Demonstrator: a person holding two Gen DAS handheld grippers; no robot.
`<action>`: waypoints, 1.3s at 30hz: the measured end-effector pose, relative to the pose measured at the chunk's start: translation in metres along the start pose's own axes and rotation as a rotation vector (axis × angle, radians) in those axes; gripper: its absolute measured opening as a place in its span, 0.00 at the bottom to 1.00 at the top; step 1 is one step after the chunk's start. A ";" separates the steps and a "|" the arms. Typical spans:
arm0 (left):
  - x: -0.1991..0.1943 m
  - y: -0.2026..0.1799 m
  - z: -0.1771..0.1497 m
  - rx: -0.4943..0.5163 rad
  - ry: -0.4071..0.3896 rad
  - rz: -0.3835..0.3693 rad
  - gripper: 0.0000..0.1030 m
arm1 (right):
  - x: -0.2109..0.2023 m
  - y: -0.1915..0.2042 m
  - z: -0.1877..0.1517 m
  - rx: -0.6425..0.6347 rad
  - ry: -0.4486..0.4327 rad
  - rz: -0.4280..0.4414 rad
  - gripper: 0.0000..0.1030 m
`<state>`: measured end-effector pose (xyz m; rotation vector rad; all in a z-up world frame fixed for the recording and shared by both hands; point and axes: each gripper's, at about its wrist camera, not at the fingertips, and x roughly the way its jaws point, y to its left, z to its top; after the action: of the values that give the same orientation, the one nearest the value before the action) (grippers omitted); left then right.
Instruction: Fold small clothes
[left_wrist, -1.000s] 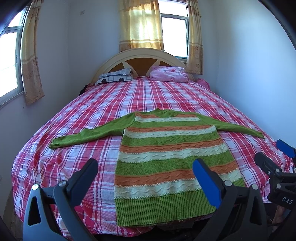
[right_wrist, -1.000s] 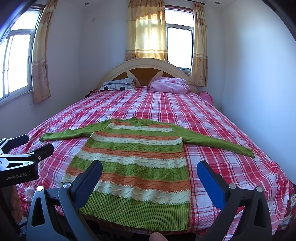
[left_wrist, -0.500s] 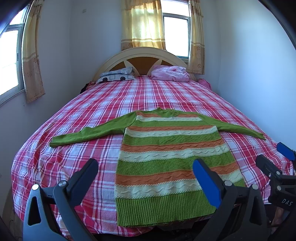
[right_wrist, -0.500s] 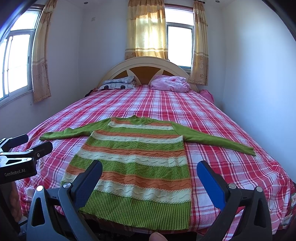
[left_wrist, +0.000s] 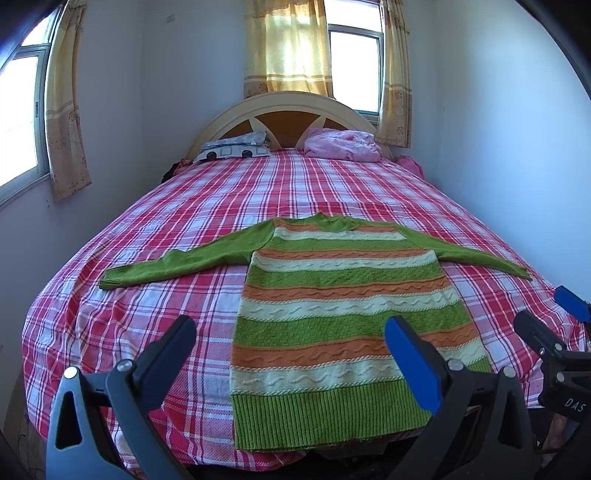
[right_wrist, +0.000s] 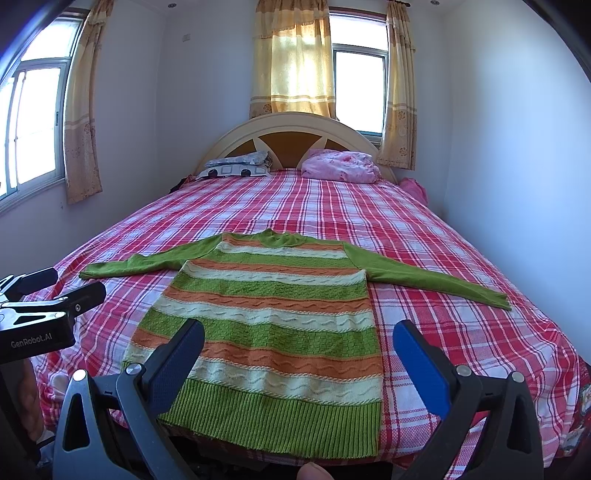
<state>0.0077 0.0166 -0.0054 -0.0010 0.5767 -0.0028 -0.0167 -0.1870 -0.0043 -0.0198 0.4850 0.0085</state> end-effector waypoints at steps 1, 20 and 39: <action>0.000 0.000 0.000 0.000 0.001 -0.001 1.00 | 0.000 0.000 0.000 0.001 0.000 0.000 0.99; 0.004 0.003 -0.002 -0.001 0.010 -0.002 1.00 | 0.002 0.003 -0.003 -0.011 0.008 0.008 0.99; 0.052 -0.003 -0.005 0.060 0.081 -0.022 1.00 | 0.051 -0.015 -0.013 -0.024 0.080 -0.006 0.99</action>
<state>0.0488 0.0130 -0.0376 0.0513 0.6573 -0.0418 0.0224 -0.2026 -0.0391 -0.0456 0.5653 0.0073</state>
